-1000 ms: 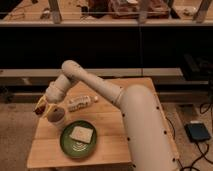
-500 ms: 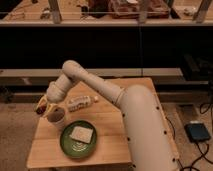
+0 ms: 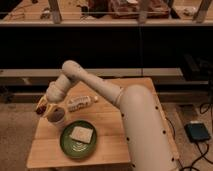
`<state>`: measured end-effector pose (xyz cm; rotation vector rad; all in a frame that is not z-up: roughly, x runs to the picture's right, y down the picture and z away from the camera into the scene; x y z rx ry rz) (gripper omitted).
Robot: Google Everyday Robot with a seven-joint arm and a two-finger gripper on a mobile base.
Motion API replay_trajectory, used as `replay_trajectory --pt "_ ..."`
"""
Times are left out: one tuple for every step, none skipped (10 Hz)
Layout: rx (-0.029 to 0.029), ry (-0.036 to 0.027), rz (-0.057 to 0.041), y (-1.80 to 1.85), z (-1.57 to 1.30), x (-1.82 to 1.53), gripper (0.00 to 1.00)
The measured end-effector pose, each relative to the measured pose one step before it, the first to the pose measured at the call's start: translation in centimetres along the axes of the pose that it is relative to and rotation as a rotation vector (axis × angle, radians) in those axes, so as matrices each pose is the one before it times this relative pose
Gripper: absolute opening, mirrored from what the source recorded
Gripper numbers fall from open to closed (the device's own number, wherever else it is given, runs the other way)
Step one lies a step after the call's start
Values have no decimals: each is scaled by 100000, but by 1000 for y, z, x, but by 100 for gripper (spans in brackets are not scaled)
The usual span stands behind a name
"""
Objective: Place the pepper in the ceramic cup
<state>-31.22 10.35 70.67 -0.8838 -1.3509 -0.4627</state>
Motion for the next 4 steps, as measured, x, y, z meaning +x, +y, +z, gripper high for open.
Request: replay_trajectory --pt "-172 34 -50 -26 26 -3 43" --pt "-227 -15 -26 -56 161 46 43" --pt "-210 -55 -203 -95 128 -71 43" --pt "49 40 -28 -32 2 55 43"
